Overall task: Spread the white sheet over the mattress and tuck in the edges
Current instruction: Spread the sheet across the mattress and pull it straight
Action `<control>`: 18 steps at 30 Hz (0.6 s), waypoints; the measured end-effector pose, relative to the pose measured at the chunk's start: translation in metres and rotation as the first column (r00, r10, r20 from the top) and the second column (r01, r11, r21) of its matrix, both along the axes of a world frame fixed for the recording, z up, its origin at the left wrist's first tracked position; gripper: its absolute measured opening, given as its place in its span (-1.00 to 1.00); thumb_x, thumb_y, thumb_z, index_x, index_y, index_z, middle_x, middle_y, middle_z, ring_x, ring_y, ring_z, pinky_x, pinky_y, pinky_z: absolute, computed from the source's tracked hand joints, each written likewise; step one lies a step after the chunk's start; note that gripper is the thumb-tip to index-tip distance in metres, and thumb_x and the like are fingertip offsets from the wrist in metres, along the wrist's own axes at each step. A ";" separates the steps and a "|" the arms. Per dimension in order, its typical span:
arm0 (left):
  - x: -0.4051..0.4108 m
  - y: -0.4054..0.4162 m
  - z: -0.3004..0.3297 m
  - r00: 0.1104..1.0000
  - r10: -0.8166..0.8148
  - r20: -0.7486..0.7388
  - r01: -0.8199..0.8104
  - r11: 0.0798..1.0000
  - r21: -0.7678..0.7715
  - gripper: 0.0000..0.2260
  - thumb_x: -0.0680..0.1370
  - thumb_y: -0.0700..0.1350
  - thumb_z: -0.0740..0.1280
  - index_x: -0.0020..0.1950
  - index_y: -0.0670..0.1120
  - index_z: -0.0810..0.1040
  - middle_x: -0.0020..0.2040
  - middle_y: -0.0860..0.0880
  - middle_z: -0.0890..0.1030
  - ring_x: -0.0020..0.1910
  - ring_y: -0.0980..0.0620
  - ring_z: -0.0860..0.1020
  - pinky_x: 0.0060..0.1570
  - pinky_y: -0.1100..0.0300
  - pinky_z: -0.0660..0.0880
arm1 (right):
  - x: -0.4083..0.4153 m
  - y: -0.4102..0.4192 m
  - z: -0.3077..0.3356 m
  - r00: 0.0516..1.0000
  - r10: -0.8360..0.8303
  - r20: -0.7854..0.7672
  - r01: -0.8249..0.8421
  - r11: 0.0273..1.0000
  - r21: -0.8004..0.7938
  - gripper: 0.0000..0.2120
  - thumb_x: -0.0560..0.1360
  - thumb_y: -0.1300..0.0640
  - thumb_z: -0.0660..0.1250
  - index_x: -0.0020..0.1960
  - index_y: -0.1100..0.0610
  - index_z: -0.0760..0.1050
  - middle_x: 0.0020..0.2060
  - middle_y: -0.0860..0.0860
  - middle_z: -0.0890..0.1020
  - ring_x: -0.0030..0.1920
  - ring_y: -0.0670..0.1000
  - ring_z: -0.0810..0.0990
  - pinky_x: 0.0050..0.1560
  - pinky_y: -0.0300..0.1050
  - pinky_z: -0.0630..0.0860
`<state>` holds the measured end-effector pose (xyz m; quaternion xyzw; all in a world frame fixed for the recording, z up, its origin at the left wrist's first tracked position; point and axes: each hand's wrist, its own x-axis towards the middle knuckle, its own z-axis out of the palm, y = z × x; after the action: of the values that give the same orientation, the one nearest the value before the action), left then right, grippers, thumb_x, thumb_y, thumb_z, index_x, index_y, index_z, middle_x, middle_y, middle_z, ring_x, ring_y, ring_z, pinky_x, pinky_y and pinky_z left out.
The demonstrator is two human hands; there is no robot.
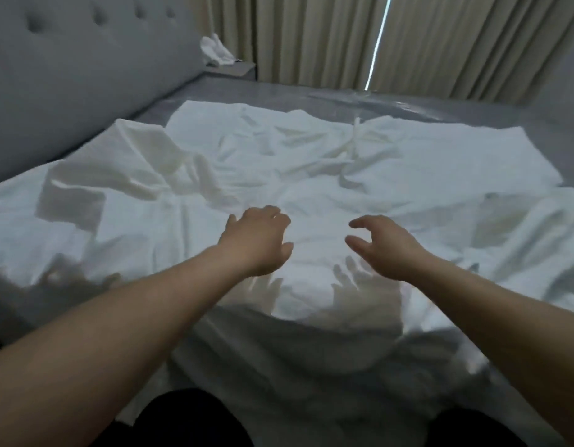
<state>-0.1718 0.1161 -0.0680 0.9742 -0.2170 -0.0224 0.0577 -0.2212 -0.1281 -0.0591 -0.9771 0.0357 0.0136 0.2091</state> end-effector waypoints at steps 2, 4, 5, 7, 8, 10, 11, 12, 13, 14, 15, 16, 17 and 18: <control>-0.023 -0.049 -0.005 0.996 -0.060 -0.065 0.063 0.997 0.033 -0.52 0.61 0.21 0.21 0.47 0.00 0.40 0.48 0.00 0.38 0.40 -0.15 0.39 0.32 -0.21 0.41 | -0.033 -0.051 0.007 0.995 -0.101 -0.001 0.101 0.994 0.031 -0.52 0.64 -0.13 0.28 0.50 0.02 0.42 0.47 0.03 0.45 0.37 0.08 0.50 0.32 -0.04 0.38; -0.047 -0.101 -0.010 0.984 -0.132 -0.120 0.143 0.986 0.089 -0.50 0.58 0.24 0.22 0.43 0.01 0.43 0.42 -0.01 0.43 0.33 -0.15 0.44 0.25 -0.18 0.48 | -0.072 -0.103 0.013 0.979 -0.204 -0.010 0.205 0.977 0.054 -0.51 0.64 -0.13 0.28 0.50 0.03 0.42 0.48 0.04 0.45 0.34 0.09 0.53 0.26 -0.04 0.43; -0.058 -0.123 -0.012 0.977 -0.165 -0.138 0.181 0.977 0.112 -0.51 0.56 0.25 0.22 0.40 0.02 0.45 0.39 -0.01 0.45 0.30 -0.14 0.45 0.23 -0.17 0.50 | -0.090 -0.125 0.014 0.969 -0.246 -0.012 0.246 0.967 0.065 -0.51 0.64 -0.13 0.28 0.51 0.04 0.41 0.48 0.04 0.46 0.29 0.08 0.55 0.20 -0.06 0.44; -0.080 -0.172 -0.013 0.959 -0.236 -0.158 0.257 0.957 0.132 -0.58 0.57 0.24 0.23 0.31 0.03 0.48 0.34 -0.02 0.48 0.23 -0.13 0.49 0.19 -0.14 0.53 | -0.130 -0.171 0.012 0.943 -0.332 -0.016 0.332 0.939 0.092 -0.50 0.64 -0.12 0.28 0.51 0.05 0.41 0.47 0.05 0.46 0.15 0.06 0.57 0.09 -0.08 0.42; -0.087 -0.191 -0.015 0.953 -0.257 -0.159 0.279 0.950 0.139 -0.59 0.58 0.22 0.24 0.32 0.03 0.48 0.34 -0.03 0.48 0.23 -0.13 0.49 0.19 -0.13 0.53 | -0.146 -0.189 0.008 0.931 -0.364 -0.016 0.364 0.926 0.105 -0.50 0.64 -0.12 0.28 0.51 0.06 0.41 0.47 0.06 0.47 0.14 0.06 0.57 0.08 -0.07 0.42; -0.101 -0.232 -0.017 0.942 -0.300 -0.151 0.322 0.935 0.148 -0.53 0.60 0.22 0.24 0.43 0.02 0.44 0.40 -0.05 0.46 0.29 -0.16 0.49 0.21 -0.10 0.52 | -0.180 -0.227 0.000 0.901 -0.434 -0.014 0.432 0.894 0.122 -0.50 0.62 -0.11 0.30 0.50 0.07 0.43 0.46 0.04 0.49 0.29 0.09 0.55 0.19 -0.03 0.45; -0.109 -0.254 -0.021 0.936 -0.320 -0.147 0.341 0.928 0.150 -0.51 0.60 0.23 0.24 0.45 0.01 0.42 0.42 -0.06 0.45 0.31 -0.17 0.49 0.21 -0.10 0.52 | -0.198 -0.247 -0.007 0.880 -0.474 -0.021 0.473 0.871 0.131 -0.50 0.62 -0.11 0.30 0.50 0.06 0.43 0.46 0.03 0.50 0.34 0.10 0.54 0.23 -0.02 0.45; -0.113 -0.266 -0.023 0.933 -0.333 -0.140 0.352 0.924 0.148 -0.49 0.59 0.24 0.25 0.45 0.00 0.41 0.43 -0.08 0.45 0.31 -0.19 0.49 0.21 -0.09 0.51 | -0.208 -0.259 -0.013 0.862 -0.505 -0.041 0.505 0.852 0.141 -0.49 0.61 -0.11 0.30 0.50 0.06 0.43 0.46 0.02 0.50 0.34 0.11 0.54 0.21 -0.02 0.46; -0.121 -0.287 -0.028 0.927 -0.350 -0.136 0.370 0.916 0.158 -0.48 0.59 0.26 0.26 0.44 -0.01 0.42 0.42 -0.09 0.46 0.31 -0.21 0.50 0.20 -0.08 0.51 | -0.226 -0.276 -0.021 0.834 -0.547 -0.064 0.550 0.821 0.155 -0.49 0.61 -0.11 0.31 0.50 0.06 0.43 0.45 0.04 0.50 0.32 0.13 0.55 0.17 -0.03 0.46; -0.127 -0.303 -0.032 0.927 -0.355 -0.120 0.372 0.911 0.179 -0.46 0.58 0.28 0.28 0.42 -0.03 0.43 0.40 -0.11 0.47 0.29 -0.23 0.51 0.19 -0.07 0.51 | -0.241 -0.289 -0.028 0.807 -0.586 -0.077 0.590 0.790 0.168 -0.48 0.61 -0.11 0.32 0.50 0.08 0.43 0.44 0.08 0.50 0.32 0.15 0.55 0.17 -0.02 0.47; -0.133 -0.318 -0.036 0.934 -0.343 -0.103 0.358 0.911 0.205 -0.42 0.57 0.31 0.29 0.41 -0.06 0.44 0.37 -0.14 0.49 0.27 -0.26 0.51 0.15 -0.06 0.49 | -0.255 -0.304 -0.037 0.782 -0.618 -0.083 0.622 0.763 0.175 -0.47 0.60 -0.12 0.34 0.49 0.10 0.44 0.42 0.12 0.51 0.33 0.17 0.54 0.21 0.00 0.48; -0.141 -0.335 -0.039 0.943 -0.323 -0.082 0.333 0.919 0.211 -0.40 0.56 0.32 0.29 0.40 -0.09 0.44 0.34 -0.15 0.51 0.25 -0.27 0.52 0.09 -0.06 0.48 | -0.273 -0.321 -0.048 0.750 -0.654 -0.103 0.661 0.731 0.170 -0.46 0.59 -0.11 0.36 0.48 0.13 0.45 0.40 0.16 0.52 0.33 0.20 0.54 0.27 0.03 0.48; -0.145 -0.346 -0.042 0.952 -0.299 -0.057 0.305 0.932 0.196 -0.40 0.55 0.32 0.31 0.37 -0.11 0.45 0.30 -0.16 0.52 0.21 -0.26 0.53 0.02 -0.06 0.47 | -0.288 -0.335 -0.059 0.720 -0.681 -0.136 0.694 0.700 0.167 -0.46 0.59 -0.10 0.37 0.48 0.15 0.44 0.38 0.18 0.53 0.33 0.22 0.53 0.29 0.03 0.46; -0.149 -0.357 -0.045 0.958 -0.285 -0.034 0.287 0.944 0.164 -0.45 0.57 0.28 0.31 0.34 -0.12 0.46 0.24 -0.16 0.53 0.17 -0.25 0.54 -0.04 -0.04 0.46 | -0.302 -0.349 -0.068 0.682 -0.705 -0.197 0.731 0.662 0.164 -0.44 0.60 -0.11 0.37 0.48 0.17 0.43 0.39 0.21 0.53 0.34 0.23 0.53 0.29 0.02 0.45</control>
<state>-0.3208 -0.2407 -0.1129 0.9337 -0.3529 -0.0534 -0.0270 -0.5233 -0.4770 -0.1273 -0.8498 0.4287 -0.0091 0.3065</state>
